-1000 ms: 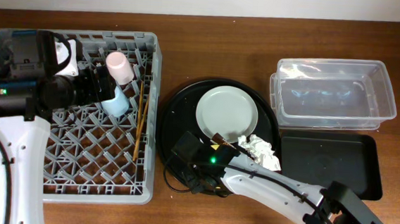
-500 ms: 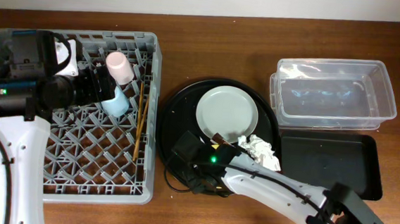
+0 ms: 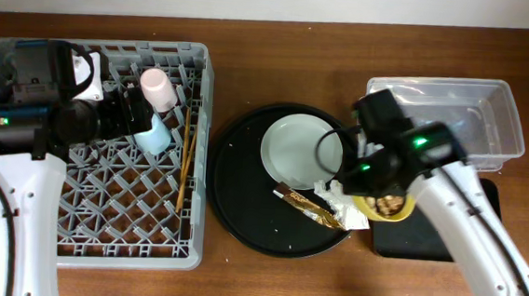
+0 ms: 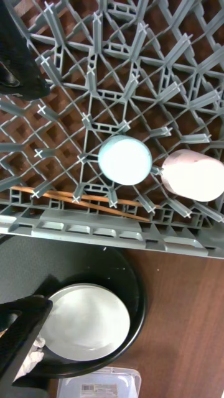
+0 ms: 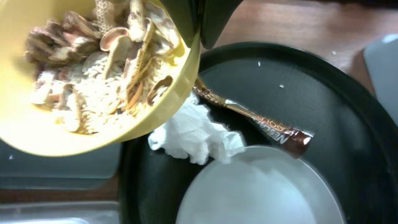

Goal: Sort waste into correct bins and load items into the dishwasher rack
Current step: 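Grasp the yellow bowl of nut shells with the right gripper, then tip the yellow bowl over the black rectangular tray to dump shells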

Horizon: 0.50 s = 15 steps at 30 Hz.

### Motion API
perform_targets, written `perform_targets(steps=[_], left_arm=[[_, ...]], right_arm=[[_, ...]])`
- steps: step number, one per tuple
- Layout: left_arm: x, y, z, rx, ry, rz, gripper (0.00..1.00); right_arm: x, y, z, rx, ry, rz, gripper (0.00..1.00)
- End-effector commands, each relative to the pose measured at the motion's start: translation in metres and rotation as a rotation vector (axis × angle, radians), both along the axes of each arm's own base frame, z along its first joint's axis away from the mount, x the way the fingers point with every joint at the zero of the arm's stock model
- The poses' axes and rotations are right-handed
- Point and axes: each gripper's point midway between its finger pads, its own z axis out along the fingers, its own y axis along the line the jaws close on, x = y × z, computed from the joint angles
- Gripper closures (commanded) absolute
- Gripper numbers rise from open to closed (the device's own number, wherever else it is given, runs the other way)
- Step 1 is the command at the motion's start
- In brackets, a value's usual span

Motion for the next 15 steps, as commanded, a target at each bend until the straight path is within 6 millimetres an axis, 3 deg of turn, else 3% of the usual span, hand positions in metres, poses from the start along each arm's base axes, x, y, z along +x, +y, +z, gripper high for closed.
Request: perform_targets(steps=[1, 8, 10, 15], left_arm=[[0.001, 0.002, 0.003, 0.0, -0.008, 0.013, 0.01], [0.001, 0.002, 0.003, -0.001, -0.008, 0.013, 0.01], [0.001, 0.002, 0.003, -0.001, -0.008, 0.013, 0.01], [0.001, 0.002, 0.003, -0.001, -0.008, 0.013, 0.01]], right_arm=[[0.009, -0.023, 0.016, 0.132, -0.025, -0.02, 0.96], [0.01, -0.094, 0.025, 0.534, -0.125, -0.134, 0.96], [0.008, -0.104, 0.025, 0.677, -0.208, -0.158, 0.96], [0.002, -0.148, 0.003, 0.872, -0.437, -0.325, 0.96]])
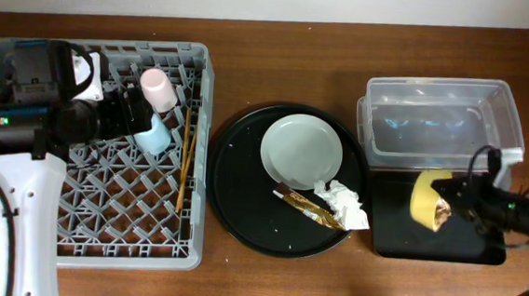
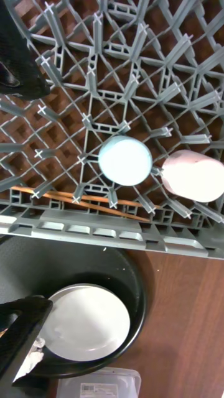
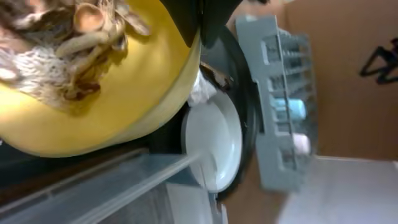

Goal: Sort waste into correct bins and load items into the dishwasher rack
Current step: 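Tip the yellow bowl over the black rectangular tray to dump shells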

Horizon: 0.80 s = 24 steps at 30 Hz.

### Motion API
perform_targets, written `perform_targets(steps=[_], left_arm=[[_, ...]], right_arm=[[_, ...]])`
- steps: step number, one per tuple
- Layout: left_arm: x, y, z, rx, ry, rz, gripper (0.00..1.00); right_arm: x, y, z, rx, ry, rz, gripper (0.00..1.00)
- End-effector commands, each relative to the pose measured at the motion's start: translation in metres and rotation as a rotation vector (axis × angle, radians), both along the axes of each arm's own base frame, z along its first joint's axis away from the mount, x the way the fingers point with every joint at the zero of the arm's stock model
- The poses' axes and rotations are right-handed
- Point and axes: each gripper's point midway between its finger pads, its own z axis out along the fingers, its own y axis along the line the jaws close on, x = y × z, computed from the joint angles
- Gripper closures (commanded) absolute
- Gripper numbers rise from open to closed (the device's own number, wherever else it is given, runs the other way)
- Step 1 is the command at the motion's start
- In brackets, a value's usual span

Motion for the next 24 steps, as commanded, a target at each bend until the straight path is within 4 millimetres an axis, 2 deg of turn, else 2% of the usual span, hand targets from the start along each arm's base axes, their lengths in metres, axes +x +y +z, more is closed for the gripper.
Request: perform_targets(steps=[1, 5, 9, 12, 13, 14, 22, 24], left_arm=[[0.001, 0.001, 0.003, -0.001, -0.009, 0.012, 0.01], [0.001, 0.001, 0.003, -0.001, -0.009, 0.012, 0.01], [0.001, 0.001, 0.003, -0.001, -0.009, 0.012, 0.01], [0.001, 0.001, 0.003, -0.001, -0.009, 0.012, 0.01], [0.001, 0.001, 0.003, 0.0, -0.009, 0.012, 0.01], [0.001, 0.001, 0.003, 0.0, -0.009, 0.012, 0.01], [0.001, 0.001, 0.003, -0.001, -0.009, 0.012, 0.01], [0.001, 0.001, 0.003, -0.001, -0.009, 0.012, 0.01]], right_arm=[[0.002, -0.007, 0.003, 0.115, -0.184, -0.065, 0.96], [-0.008, -0.024, -0.007, 0.211, -0.267, -0.197, 0.96], [-0.016, -0.053, 0.009, 0.265, -0.368, -0.325, 0.96], [-0.015, -0.055, 0.015, 0.291, -0.402, -0.33, 0.96], [-0.014, -0.055, 0.029, 0.338, -0.471, -0.331, 0.96], [-0.012, -0.058, 0.031, 0.342, -0.486, -0.33, 0.96], [-0.011, -0.06, 0.03, 0.368, -0.465, -0.34, 0.96], [-0.012, -0.057, 0.03, 0.42, -0.422, -0.361, 0.96]])
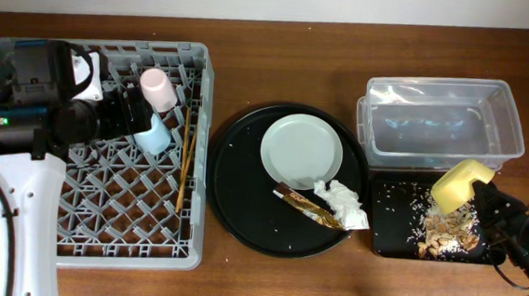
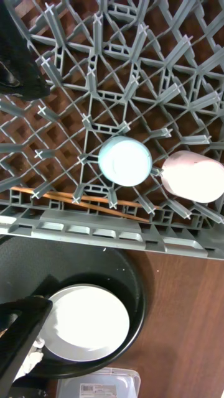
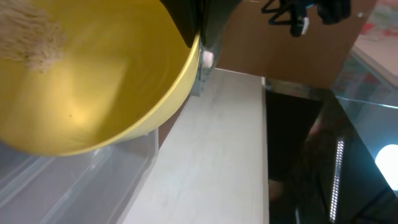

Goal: Sort waste into correct bins and load items into the dishwasher rack
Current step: 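Tip the yellow bowl over the black rectangular tray to dump shells, then set the empty yellow bowl back on the round tray with right gripper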

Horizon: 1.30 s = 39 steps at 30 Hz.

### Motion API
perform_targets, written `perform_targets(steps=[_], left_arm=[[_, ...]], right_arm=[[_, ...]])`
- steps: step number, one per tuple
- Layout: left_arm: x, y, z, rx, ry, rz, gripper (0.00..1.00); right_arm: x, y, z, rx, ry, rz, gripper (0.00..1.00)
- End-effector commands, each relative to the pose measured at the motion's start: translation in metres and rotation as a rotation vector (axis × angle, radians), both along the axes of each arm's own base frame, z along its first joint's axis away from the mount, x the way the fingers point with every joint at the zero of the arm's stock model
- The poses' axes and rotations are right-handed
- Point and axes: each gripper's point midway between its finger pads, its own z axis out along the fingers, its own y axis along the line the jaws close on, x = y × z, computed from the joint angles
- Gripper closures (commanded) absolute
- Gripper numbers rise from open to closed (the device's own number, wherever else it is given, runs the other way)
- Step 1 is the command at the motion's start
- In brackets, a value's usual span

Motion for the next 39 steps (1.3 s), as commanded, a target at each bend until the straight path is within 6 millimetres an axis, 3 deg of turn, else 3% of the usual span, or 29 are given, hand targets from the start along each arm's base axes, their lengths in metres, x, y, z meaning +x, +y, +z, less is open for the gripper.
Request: perform_targets(steps=[1, 4, 7, 14, 15, 17, 19, 22, 24, 26, 27, 29, 31, 32, 34, 35, 36, 38, 39], left_arm=[[0.001, 0.001, 0.003, 0.0, -0.008, 0.011, 0.01], [0.001, 0.001, 0.003, 0.0, -0.008, 0.012, 0.01], [0.001, 0.001, 0.003, 0.0, -0.008, 0.012, 0.01], [0.001, 0.001, 0.003, 0.0, -0.008, 0.012, 0.01], [0.001, 0.001, 0.003, 0.0, -0.008, 0.012, 0.01], [0.001, 0.001, 0.003, 0.0, -0.008, 0.012, 0.01], [0.001, 0.001, 0.003, 0.0, -0.008, 0.012, 0.01], [0.001, 0.001, 0.003, 0.0, -0.008, 0.011, 0.01], [0.001, 0.001, 0.003, 0.0, -0.008, 0.012, 0.01], [0.001, 0.001, 0.003, 0.0, -0.008, 0.012, 0.01], [0.001, 0.001, 0.003, 0.0, -0.008, 0.012, 0.01], [0.001, 0.001, 0.003, 0.0, -0.008, 0.012, 0.01], [0.001, 0.001, 0.003, 0.0, -0.008, 0.011, 0.01], [0.001, 0.001, 0.003, 0.0, -0.008, 0.012, 0.01], [0.001, 0.001, 0.003, 0.0, -0.008, 0.011, 0.01], [0.001, 0.001, 0.003, 0.0, -0.008, 0.011, 0.01], [0.001, 0.001, 0.003, 0.0, -0.008, 0.011, 0.01], [0.001, 0.001, 0.003, 0.0, -0.008, 0.011, 0.01], [0.001, 0.001, 0.003, 0.0, -0.008, 0.011, 0.01]], right_arm=[[-0.001, 0.002, 0.004, 0.096, 0.011, -0.005, 0.96], [-0.002, 0.002, 0.004, 0.203, 0.072, -0.009, 0.96], [0.002, -0.004, 0.004, 0.143, 0.038, -0.008, 0.96], [0.002, -0.004, 0.003, 0.245, 0.095, -0.013, 0.96], [0.001, -0.002, 0.003, 0.321, 0.138, -0.015, 0.96], [0.004, -0.004, 0.005, 0.214, 0.189, -0.021, 0.96], [0.009, 0.008, 0.011, -0.002, 0.332, 0.001, 0.96], [0.015, 0.051, 0.064, -0.383, 0.404, 0.097, 0.96], [0.013, 0.107, 0.105, -0.663, 0.336, 0.229, 0.96], [0.002, 0.173, 0.114, -0.823, 0.231, 0.432, 0.96], [-0.009, 0.211, 0.103, -0.906, 0.199, 0.57, 0.96], [-0.021, 0.265, 0.081, -1.021, 0.143, 0.767, 0.96], [-0.032, 0.326, 0.044, -1.155, 0.114, 0.966, 0.96], [-0.033, 0.342, 0.025, -1.212, 0.132, 1.013, 0.96], [-0.041, 0.395, -0.046, -1.322, 0.189, 1.182, 0.96], [-0.041, 0.411, -0.078, -1.344, 0.22, 1.231, 0.96], [-0.038, 0.417, -0.097, -1.352, 0.244, 1.25, 0.96], [-0.033, 0.426, -0.119, -1.346, 0.26, 1.264, 0.96], [-0.033, 0.432, -0.119, -1.32, 0.243, 1.273, 0.95]])
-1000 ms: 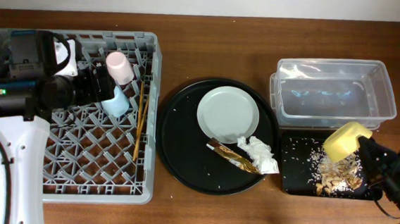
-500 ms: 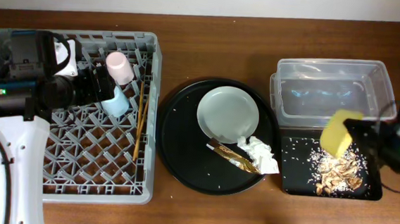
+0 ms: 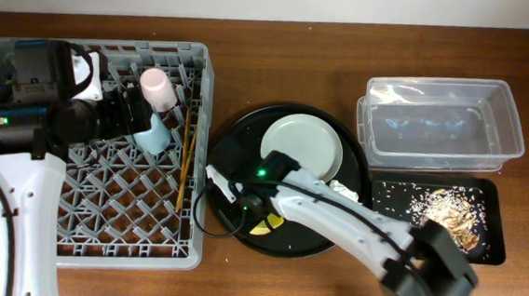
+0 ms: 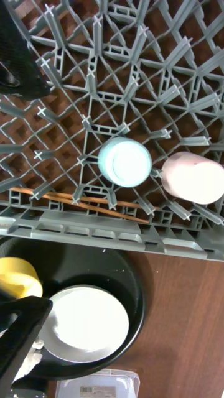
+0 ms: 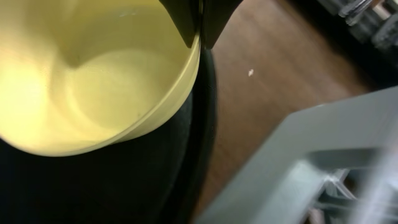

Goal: Sort waste into correct bins and load items into the dishwasher rack
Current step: 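Set the empty yellow bowl back on the round tray with right gripper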

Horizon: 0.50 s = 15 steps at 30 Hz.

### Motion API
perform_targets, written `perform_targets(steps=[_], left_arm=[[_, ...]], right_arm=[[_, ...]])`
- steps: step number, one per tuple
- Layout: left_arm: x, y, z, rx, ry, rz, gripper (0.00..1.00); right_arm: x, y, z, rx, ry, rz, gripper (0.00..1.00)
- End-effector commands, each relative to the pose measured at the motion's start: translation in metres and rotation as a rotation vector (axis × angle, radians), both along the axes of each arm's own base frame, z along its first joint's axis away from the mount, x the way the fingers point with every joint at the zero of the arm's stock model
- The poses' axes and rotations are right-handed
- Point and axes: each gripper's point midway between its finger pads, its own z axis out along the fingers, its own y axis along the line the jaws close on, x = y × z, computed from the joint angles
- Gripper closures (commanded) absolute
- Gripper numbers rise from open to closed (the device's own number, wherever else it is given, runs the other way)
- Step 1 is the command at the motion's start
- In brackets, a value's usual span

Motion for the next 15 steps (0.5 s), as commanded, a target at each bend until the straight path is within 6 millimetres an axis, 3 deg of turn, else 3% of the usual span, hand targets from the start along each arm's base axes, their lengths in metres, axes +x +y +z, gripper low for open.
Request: perform_targets(steps=[1, 2, 4, 5, 7, 8, 10, 13, 15], left_arm=[[0.001, 0.001, 0.003, -0.004, -0.009, 0.009, 0.01], [0.001, 0.001, 0.003, -0.003, -0.009, 0.009, 0.01], [0.001, 0.001, 0.003, -0.004, -0.009, 0.009, 0.01], [0.001, 0.001, 0.003, -0.004, -0.009, 0.009, 0.01], [0.001, 0.001, 0.003, -0.003, -0.009, 0.009, 0.01], [0.001, 0.001, 0.003, -0.004, -0.009, 0.009, 0.01], [0.001, 0.001, 0.003, -0.004, -0.009, 0.009, 0.01], [0.001, 0.001, 0.003, -0.003, -0.009, 0.009, 0.01], [0.001, 0.001, 0.003, -0.004, -0.009, 0.009, 0.01]], right_arm=[[0.006, 0.01, 0.003, 0.043, -0.019, 0.0, 0.69], [0.008, 0.008, 0.004, 0.041, -0.022, 0.0, 0.56], [0.012, 0.004, 0.033, 0.067, -0.017, -0.004, 0.49], [0.02, -0.008, 0.054, 0.045, -0.036, -0.022, 0.48], [0.032, -0.056, 0.078, -0.073, -0.051, -0.11, 0.48], [0.034, -0.1, 0.077, -0.208, -0.032, -0.172, 0.48], [0.019, -0.138, 0.056, -0.327, 0.067, -0.214, 0.47], [-0.003, -0.155, 0.008, -0.389, 0.136, -0.209, 0.47], [-0.013, -0.15, -0.019, -0.342, 0.167, -0.211, 0.47]])
